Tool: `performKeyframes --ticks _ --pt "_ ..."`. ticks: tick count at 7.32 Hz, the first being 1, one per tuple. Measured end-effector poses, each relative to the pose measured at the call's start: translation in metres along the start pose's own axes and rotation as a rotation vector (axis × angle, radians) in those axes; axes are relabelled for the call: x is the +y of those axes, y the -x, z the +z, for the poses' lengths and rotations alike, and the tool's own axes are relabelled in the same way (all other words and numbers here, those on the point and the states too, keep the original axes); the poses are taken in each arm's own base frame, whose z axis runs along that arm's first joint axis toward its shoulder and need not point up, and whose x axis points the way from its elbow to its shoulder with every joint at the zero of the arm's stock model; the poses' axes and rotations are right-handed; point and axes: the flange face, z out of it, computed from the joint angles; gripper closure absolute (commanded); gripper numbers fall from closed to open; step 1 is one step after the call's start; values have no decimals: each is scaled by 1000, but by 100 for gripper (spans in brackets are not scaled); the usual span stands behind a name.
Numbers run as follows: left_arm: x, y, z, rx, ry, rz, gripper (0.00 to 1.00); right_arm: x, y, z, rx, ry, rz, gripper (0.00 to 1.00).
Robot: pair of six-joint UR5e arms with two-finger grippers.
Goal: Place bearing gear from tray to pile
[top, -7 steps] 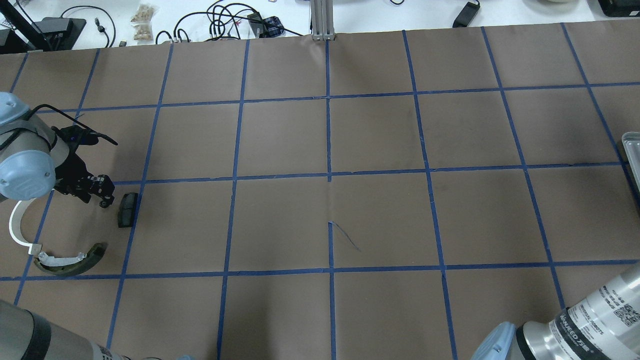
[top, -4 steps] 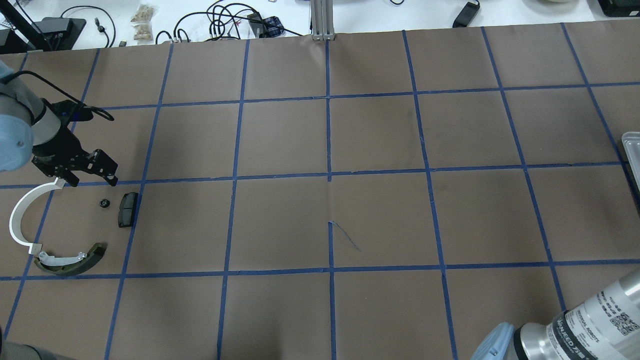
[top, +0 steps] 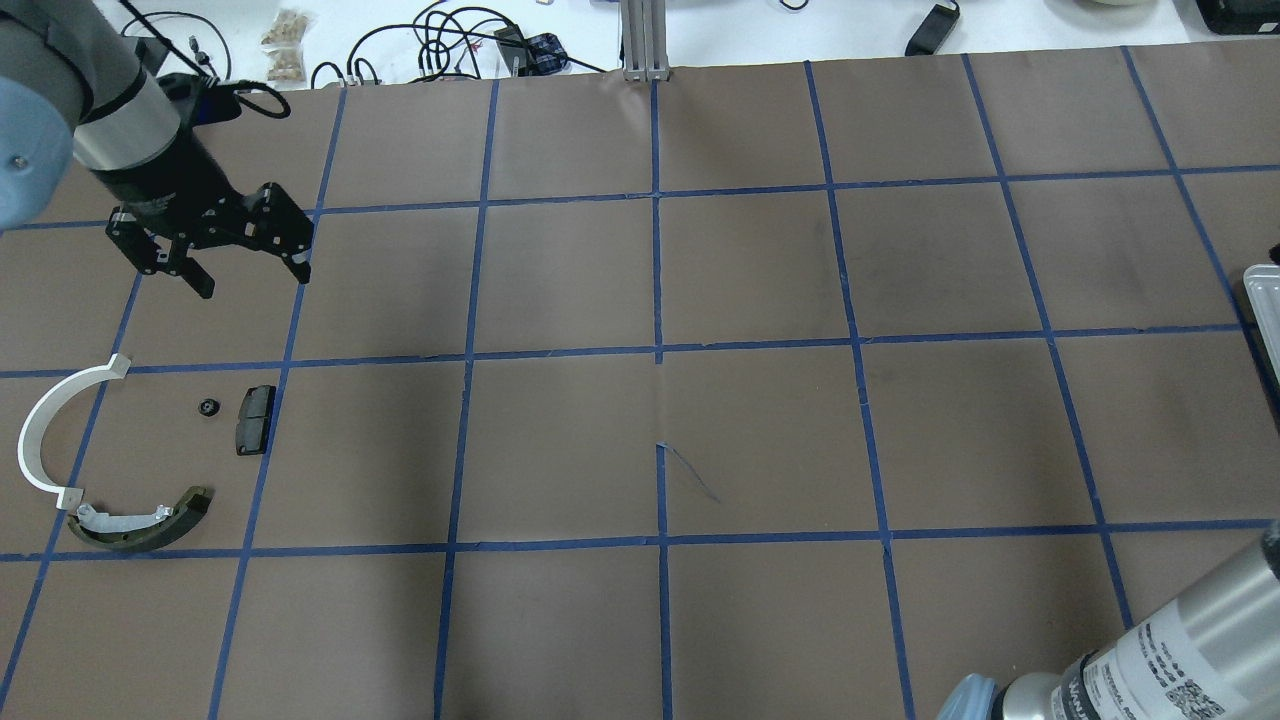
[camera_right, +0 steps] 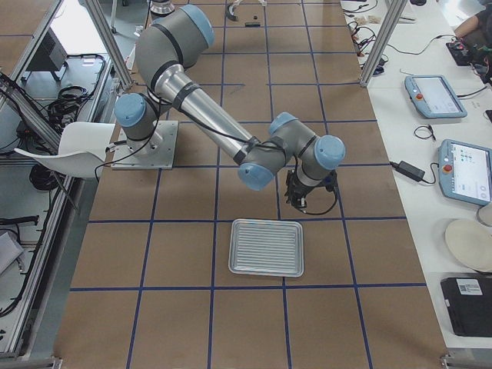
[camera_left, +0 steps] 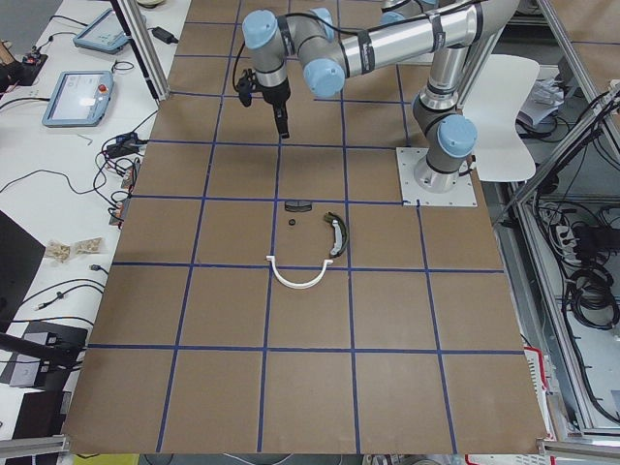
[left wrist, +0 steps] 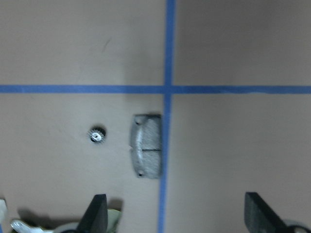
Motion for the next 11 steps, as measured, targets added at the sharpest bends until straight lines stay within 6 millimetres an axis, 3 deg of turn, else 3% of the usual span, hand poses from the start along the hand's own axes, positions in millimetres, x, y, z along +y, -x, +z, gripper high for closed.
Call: performKeyframes --ticks 2,3,7,9,11 --pt "37 -59 -46 -10 -60 11 0 -27 131 6 -38 9 110 100" --pt "46 -72 -55 -10 -100 38 0 -32 192 12 -65 9 159 100" --pt "50 -81 -65 -3 -170 98 0 -47 440 61 -72 -56 344 100" --pt "50 -81 -66 -3 -175 100 0 -26 539 105 -74 -109 405 100" --pt "52 -81 -67 -3 -177 100 0 1 619 147 -96 -123 430 100"
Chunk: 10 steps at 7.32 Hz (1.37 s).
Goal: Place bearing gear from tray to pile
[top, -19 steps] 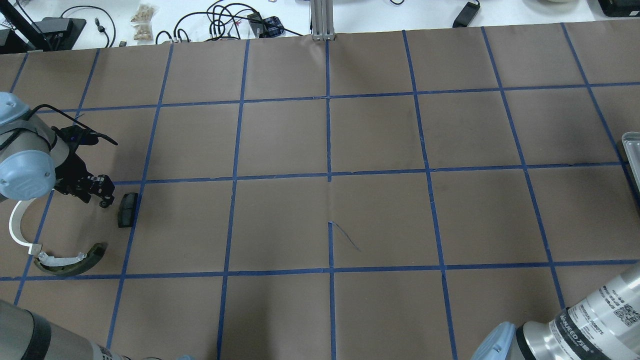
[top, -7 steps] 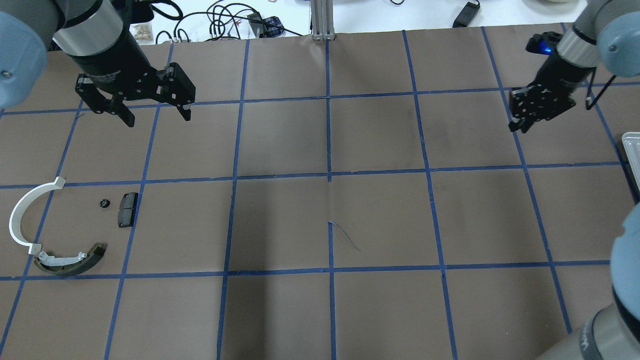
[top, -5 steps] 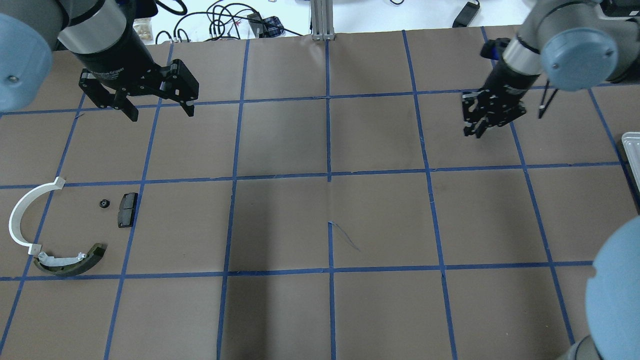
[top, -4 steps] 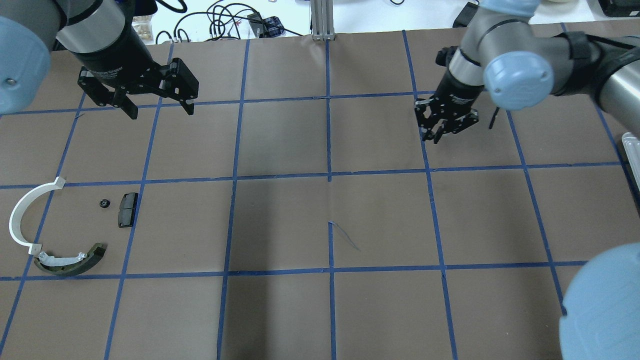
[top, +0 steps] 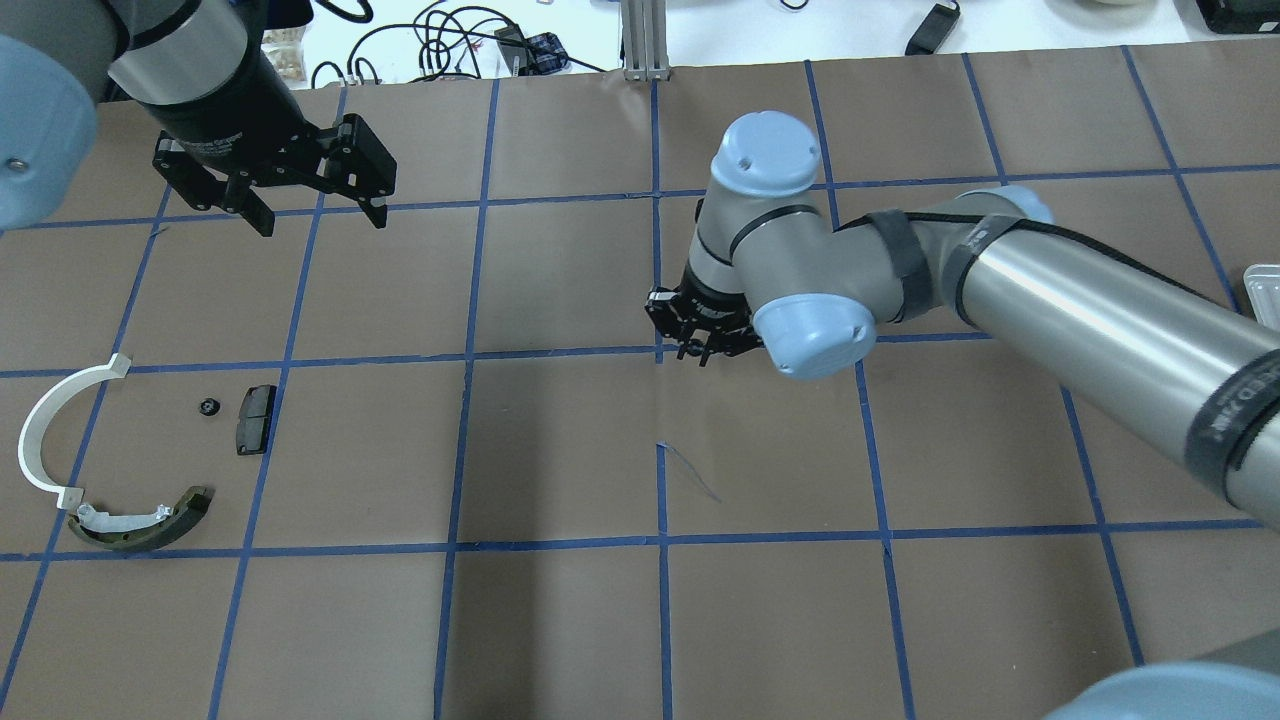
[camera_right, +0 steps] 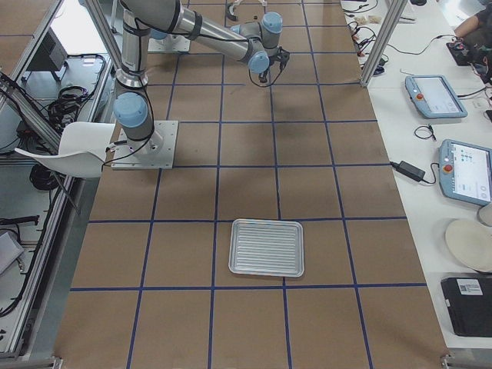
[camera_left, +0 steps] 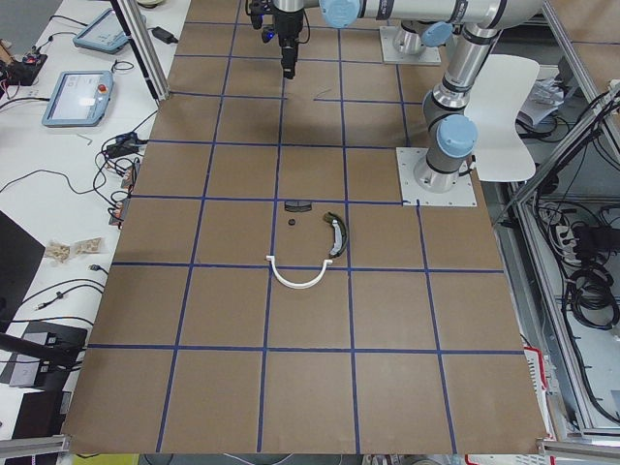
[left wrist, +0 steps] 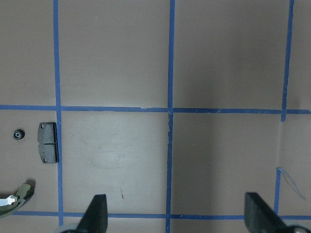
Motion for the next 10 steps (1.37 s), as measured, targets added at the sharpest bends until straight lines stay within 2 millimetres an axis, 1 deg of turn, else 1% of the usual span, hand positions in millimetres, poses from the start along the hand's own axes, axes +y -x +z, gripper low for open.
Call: performKeyframes --ticks 1,2,3,4,5,6,7,8,9,10 --pt "0 0 0 0 0 0 0 24 22 14 -23 10 14 100" --pt "0 0 0 0 0 0 0 40 35 25 -37 16 29 65" --pt "0 0 0 0 -1 0 0 48 39 33 -37 22 34 1" --pt "0 0 0 0 -1 0 0 49 41 37 -34 20 33 0" --pt "1 0 0 1 -1 0 0 46 41 36 -33 9 32 0" --pt "1 0 0 1 0 0 0 36 36 29 -20 -21 28 0" --pt "1 0 0 1 0 0 0 15 22 12 9 -76 8 0" --pt "1 0 -1 1 0 0 0 -10 2 -14 28 -118 -13 0" --pt "1 0 -1 1 -1 -1 0 -31 -22 -47 42 -141 -35 0" --pt "0 -2 3 2 9 -3 0 -49 -50 -85 55 -150 -64 0"
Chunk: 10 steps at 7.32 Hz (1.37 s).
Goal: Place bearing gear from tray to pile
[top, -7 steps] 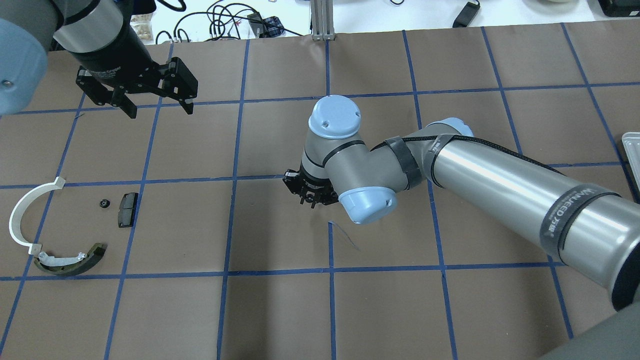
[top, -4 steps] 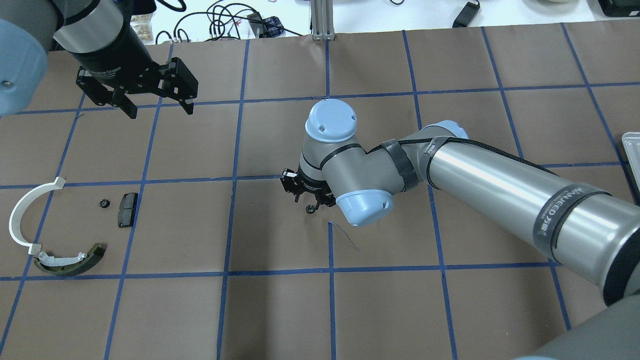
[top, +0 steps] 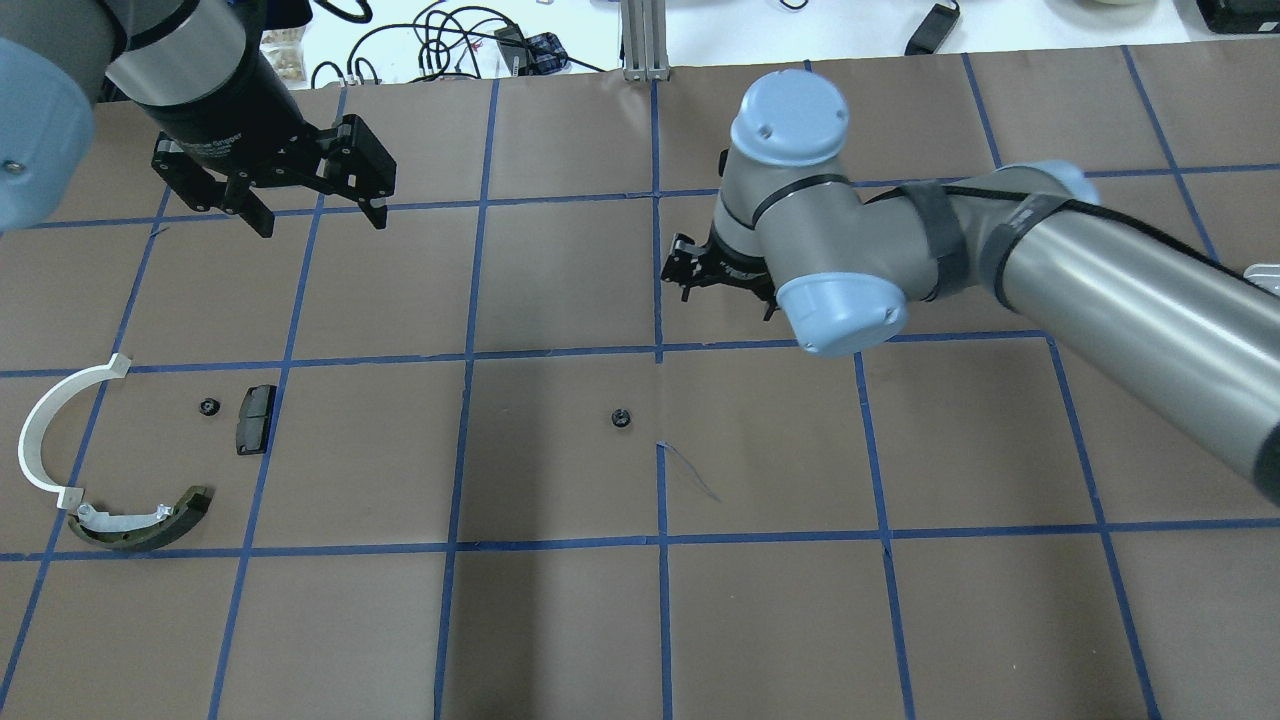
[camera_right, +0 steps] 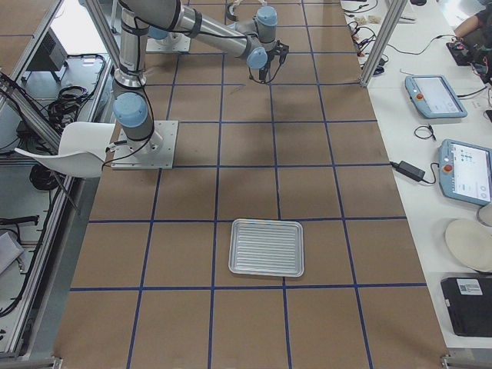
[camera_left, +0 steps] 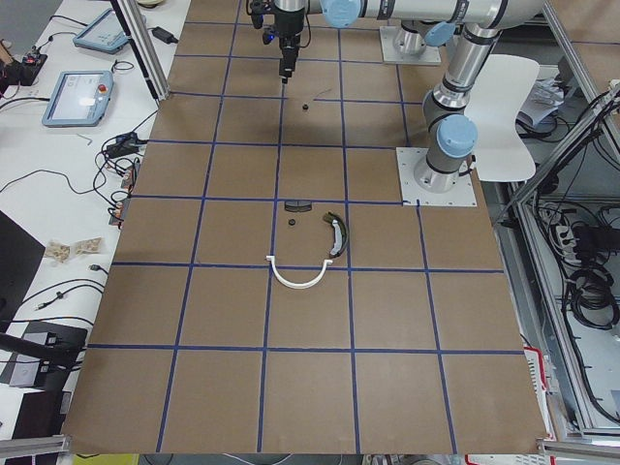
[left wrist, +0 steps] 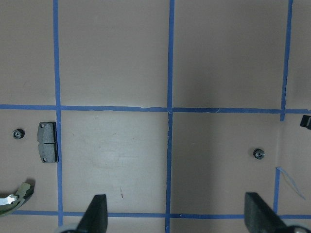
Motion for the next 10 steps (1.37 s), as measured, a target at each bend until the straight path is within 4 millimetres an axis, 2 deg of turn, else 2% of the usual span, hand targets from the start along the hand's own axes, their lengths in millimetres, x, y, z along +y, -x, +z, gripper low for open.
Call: performKeyframes --ticks 1,2,3,4,5,7,8,10 --pt "-4 -8 14 0 25 -11 0 -17 -34 -36 16 12 -27 0" --pt "-6 -30 32 -1 44 -24 0 -28 -66 -71 31 40 -53 0" --pt "-6 -65 54 -3 48 -25 0 -33 -92 -104 38 72 -75 0" --pt "-3 -103 88 -5 53 -26 0 -34 -108 -139 39 97 -86 0" --pt "2 -128 132 -3 48 -28 0 -31 -113 -163 43 118 -93 0" --pt "32 -165 220 5 23 -18 0 -29 -120 -184 75 141 -109 0" --pt "45 -176 252 11 12 -25 0 -30 -126 -186 126 142 -113 0" --pt "59 -194 292 10 14 -40 0 -28 -132 -189 190 138 -114 0"
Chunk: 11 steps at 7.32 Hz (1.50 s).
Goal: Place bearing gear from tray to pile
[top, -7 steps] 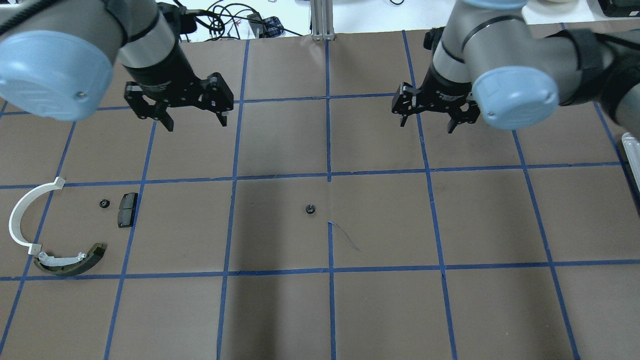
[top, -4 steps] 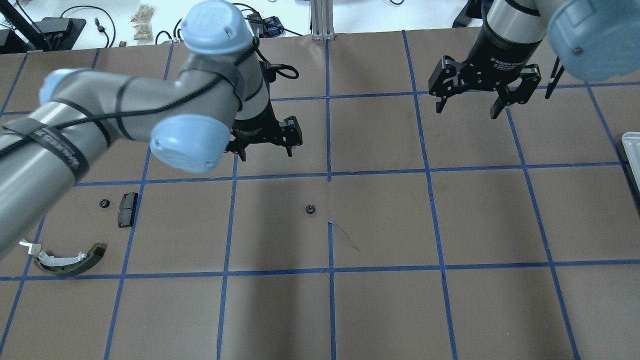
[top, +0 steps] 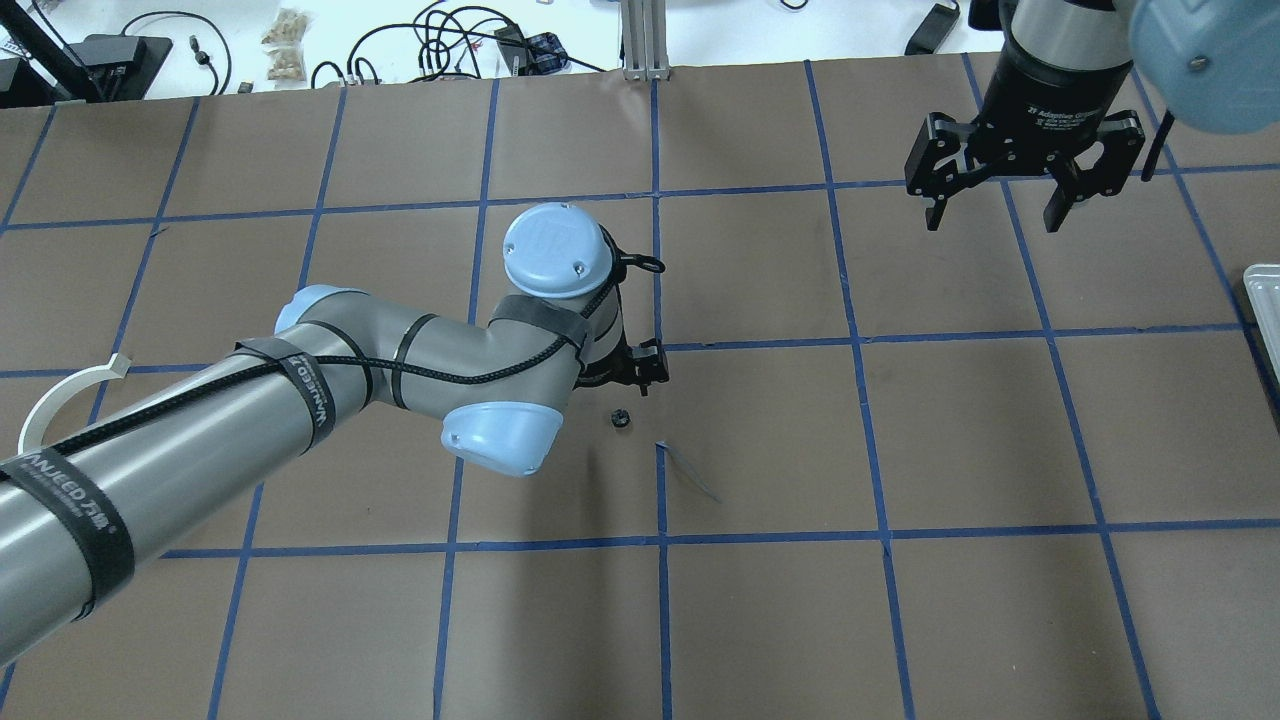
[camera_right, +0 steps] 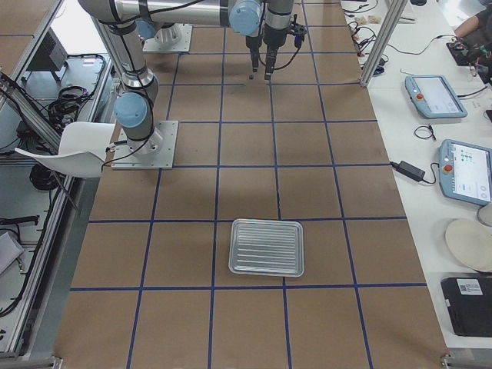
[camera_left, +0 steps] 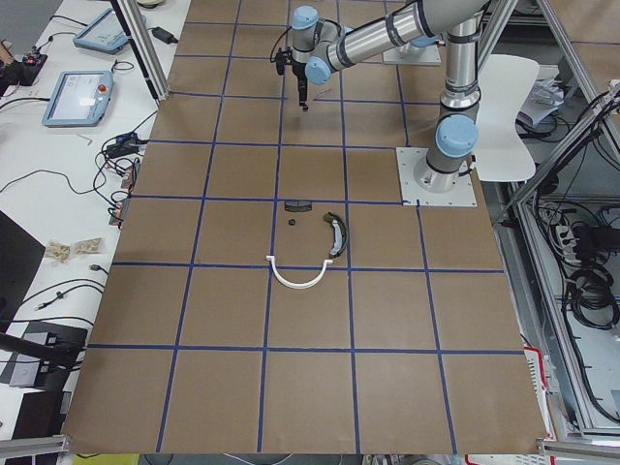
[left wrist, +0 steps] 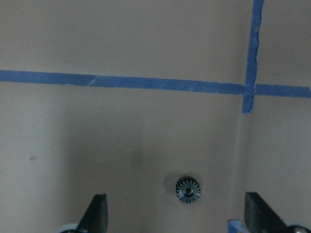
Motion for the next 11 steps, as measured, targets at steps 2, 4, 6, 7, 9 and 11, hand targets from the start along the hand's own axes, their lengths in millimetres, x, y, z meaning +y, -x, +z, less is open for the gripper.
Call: performKeyframes --ticks 2,4,6,7,9,11 --pt "9 -10 19 -10 20 18 4 7 2 -4 1 -6 -7 0" --pt "13 -14 28 -19 32 26 7 11 5 2 -9 6 -20 0" --pt "12 -16 36 -15 30 28 14 12 10 3 -52 9 -18 0" --pt "10 -17 40 -10 21 30 27 13 11 2 -62 6 -17 0" --pt "7 -19 44 -1 0 30 97 14 11 0 -69 -1 -14 0" --pt "4 -19 43 1 -12 29 100 16 13 2 -65 2 -12 0"
